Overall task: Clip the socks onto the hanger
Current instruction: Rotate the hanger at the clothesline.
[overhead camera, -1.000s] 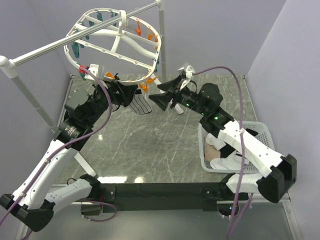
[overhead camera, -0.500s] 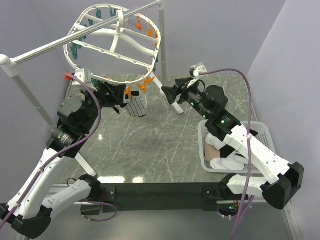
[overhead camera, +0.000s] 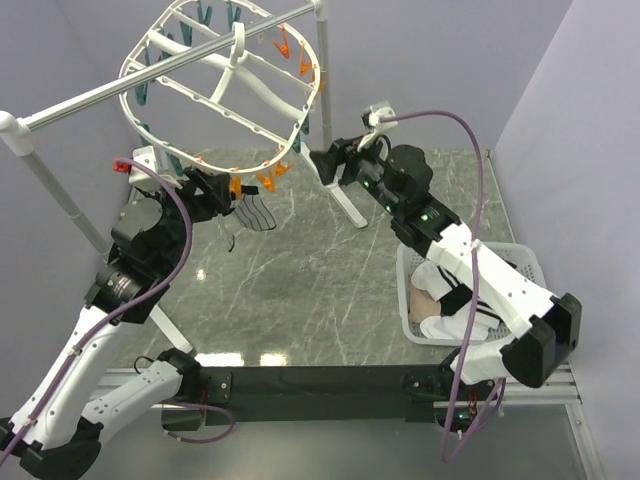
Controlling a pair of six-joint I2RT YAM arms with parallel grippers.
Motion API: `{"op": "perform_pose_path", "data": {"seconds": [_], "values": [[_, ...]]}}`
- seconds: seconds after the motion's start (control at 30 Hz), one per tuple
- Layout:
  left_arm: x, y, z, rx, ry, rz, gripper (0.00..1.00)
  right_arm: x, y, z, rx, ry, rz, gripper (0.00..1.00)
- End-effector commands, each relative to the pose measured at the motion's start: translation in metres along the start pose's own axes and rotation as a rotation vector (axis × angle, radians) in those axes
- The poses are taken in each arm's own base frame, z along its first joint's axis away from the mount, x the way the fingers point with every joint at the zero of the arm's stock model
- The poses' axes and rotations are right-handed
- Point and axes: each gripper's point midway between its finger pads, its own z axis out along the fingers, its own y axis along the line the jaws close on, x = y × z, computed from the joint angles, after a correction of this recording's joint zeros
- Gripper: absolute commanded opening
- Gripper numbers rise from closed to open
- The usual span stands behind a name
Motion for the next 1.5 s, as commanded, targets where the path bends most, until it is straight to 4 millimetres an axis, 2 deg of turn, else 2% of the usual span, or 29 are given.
{"op": "perform_pose_path", "data": {"seconds": [0.0,0.07,0.1,0.17,0.2,0.5,0.63,0.77,0.9,1.13,1.27,1.47], "values": [[-0.01,0.022,0.0,-0.116,-0.039,0.012,0.76,-0.033,0.007,0.018,-0.006,-0.08,0.024,0.76],[-0.015,0.026,-0.001,-0.143,-0.048,0.018,0.76,-0.042,0.007,0.026,-0.003,-0.096,0.029,0.76],[-0.016,0.028,-0.001,-0.155,-0.054,0.021,0.76,-0.036,0.006,0.032,0.003,-0.082,0.028,0.76],[-0.022,0.031,-0.002,-0.173,-0.071,0.02,0.76,-0.041,0.004,0.038,0.015,-0.09,0.03,0.76],[-0.025,0.032,-0.002,-0.182,-0.081,0.017,0.76,-0.038,0.005,0.041,0.014,-0.083,0.028,0.75],[-0.059,0.034,-0.013,-0.203,-0.184,0.009,0.77,-0.047,0.011,0.039,-0.024,-0.131,0.03,0.74],[-0.068,0.019,-0.019,-0.12,-0.186,0.027,0.77,-0.048,0.021,0.034,-0.076,-0.134,0.024,0.73],[-0.069,-0.002,-0.028,0.005,-0.132,0.072,0.79,-0.048,0.017,0.028,-0.06,-0.139,0.013,0.73],[-0.065,-0.009,-0.03,0.037,-0.083,0.094,0.8,-0.057,0.016,0.019,-0.045,-0.148,0.022,0.73],[-0.085,-0.007,-0.037,0.002,-0.11,0.076,0.81,-0.076,0.008,-0.014,0.006,-0.164,0.03,0.73],[-0.091,0.003,-0.036,-0.078,-0.107,0.073,0.81,-0.081,0.015,-0.03,-0.026,-0.145,0.002,0.73],[-0.095,0.02,-0.028,-0.195,-0.126,0.073,0.83,-0.086,0.04,-0.052,-0.171,-0.133,-0.027,0.73]]}}
